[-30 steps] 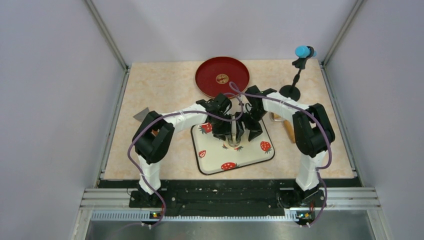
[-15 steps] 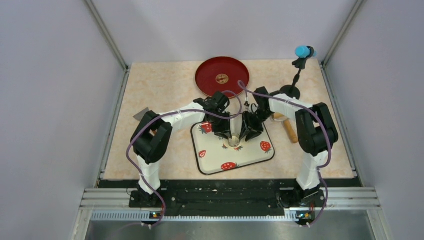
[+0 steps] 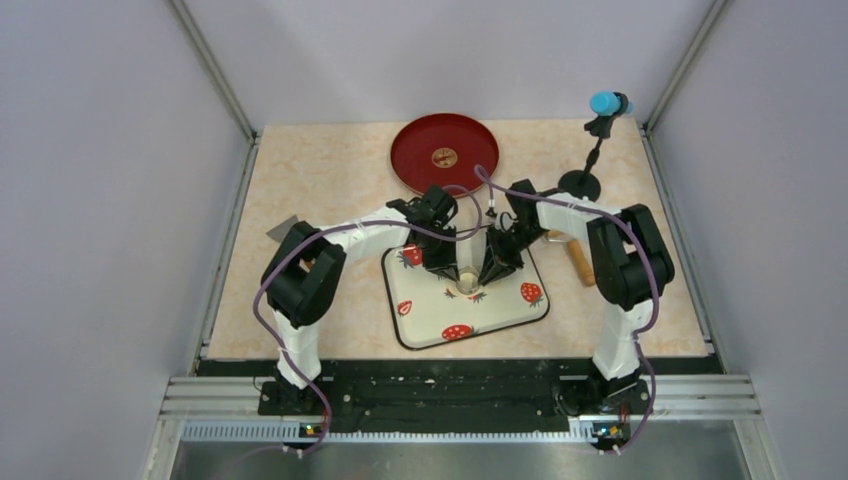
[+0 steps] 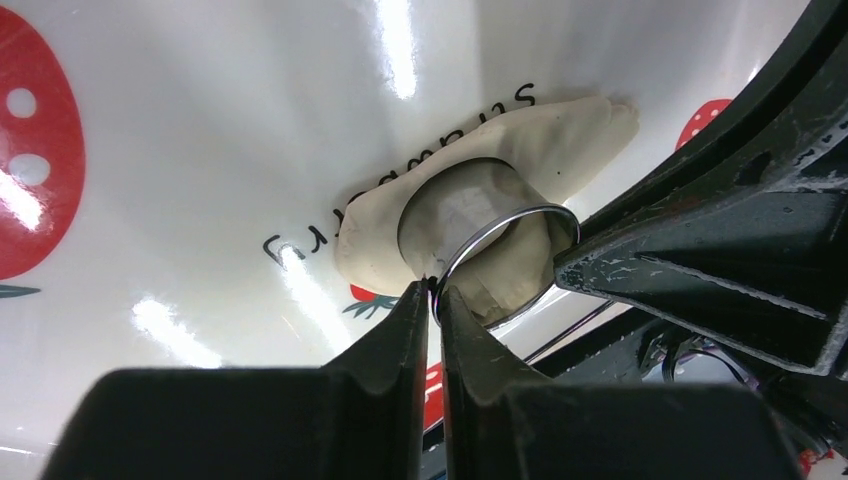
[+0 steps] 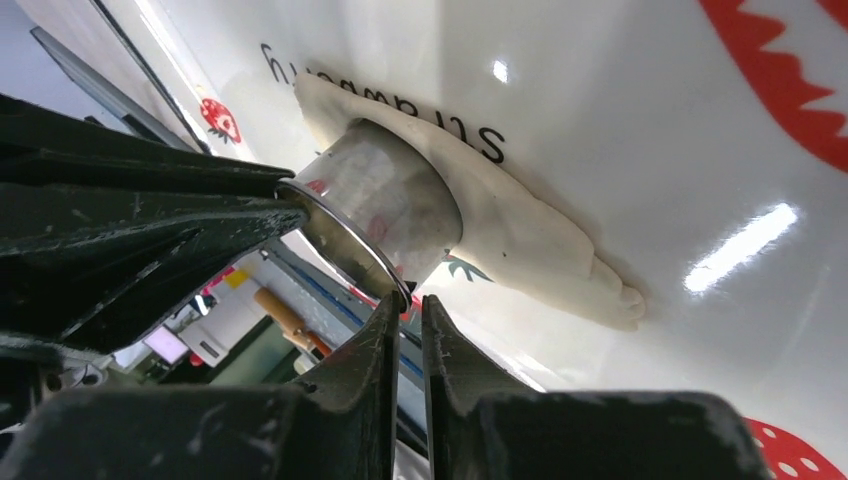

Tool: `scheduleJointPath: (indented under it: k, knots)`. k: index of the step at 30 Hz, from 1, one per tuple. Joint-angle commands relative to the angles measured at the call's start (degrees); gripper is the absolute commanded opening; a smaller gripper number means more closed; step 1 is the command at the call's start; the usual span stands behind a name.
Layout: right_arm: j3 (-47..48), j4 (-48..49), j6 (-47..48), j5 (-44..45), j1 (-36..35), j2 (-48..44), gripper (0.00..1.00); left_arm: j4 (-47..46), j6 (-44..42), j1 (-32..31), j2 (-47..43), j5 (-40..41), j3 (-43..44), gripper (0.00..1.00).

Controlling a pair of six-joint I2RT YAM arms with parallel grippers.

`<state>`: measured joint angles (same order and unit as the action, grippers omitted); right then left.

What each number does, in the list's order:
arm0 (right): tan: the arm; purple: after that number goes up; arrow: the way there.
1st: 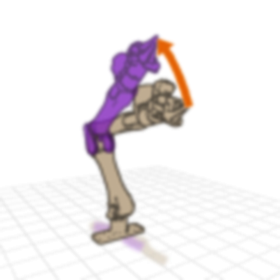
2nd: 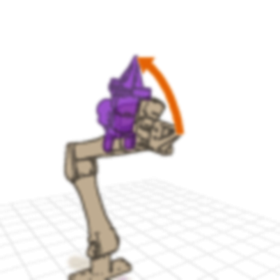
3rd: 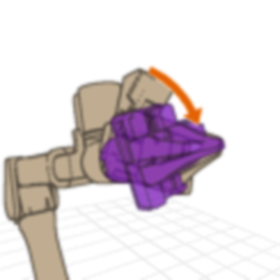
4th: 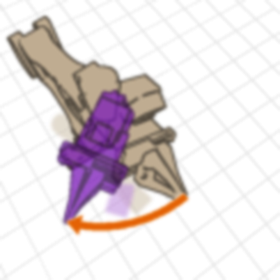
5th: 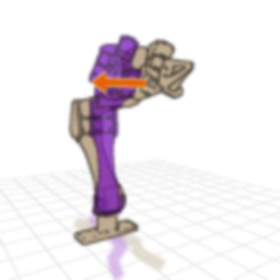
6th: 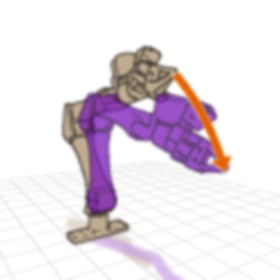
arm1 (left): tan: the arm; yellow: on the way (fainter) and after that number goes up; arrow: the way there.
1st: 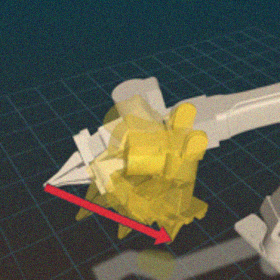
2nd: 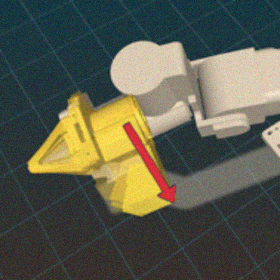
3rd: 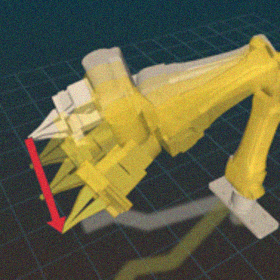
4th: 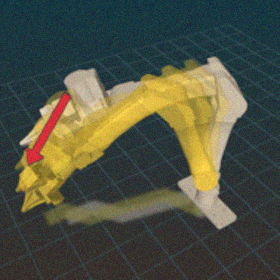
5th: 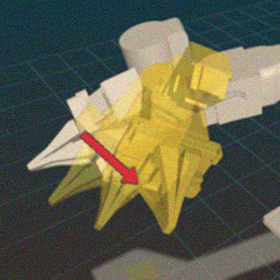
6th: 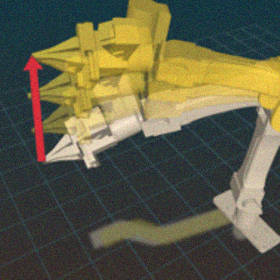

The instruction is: Roll out the dumpling wrappers from the dough

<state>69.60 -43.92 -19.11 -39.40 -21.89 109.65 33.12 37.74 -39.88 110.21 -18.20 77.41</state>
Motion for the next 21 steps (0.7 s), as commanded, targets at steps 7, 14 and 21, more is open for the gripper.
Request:
scheduleJointPath:
  k: [7, 14, 21]
  knots:
    - [-3.42, 2.32, 1.45, 1.42, -0.08, 3.74, 0.0, -2.98, 0.01, 0.05, 1.55, -0.41, -4.19, 0.0]
    - [-6.96, 3.98, 1.24, 4.31, -0.08, 5.53, 0.0, -4.83, 0.51, 0.06, 2.39, -0.28, -7.87, 0.0]
    - [-8.6, 3.96, 1.01, 7.53, -0.11, 6.59, 0.0, -6.1, 0.96, 0.05, 3.31, -0.56, -10.75, 0.0]
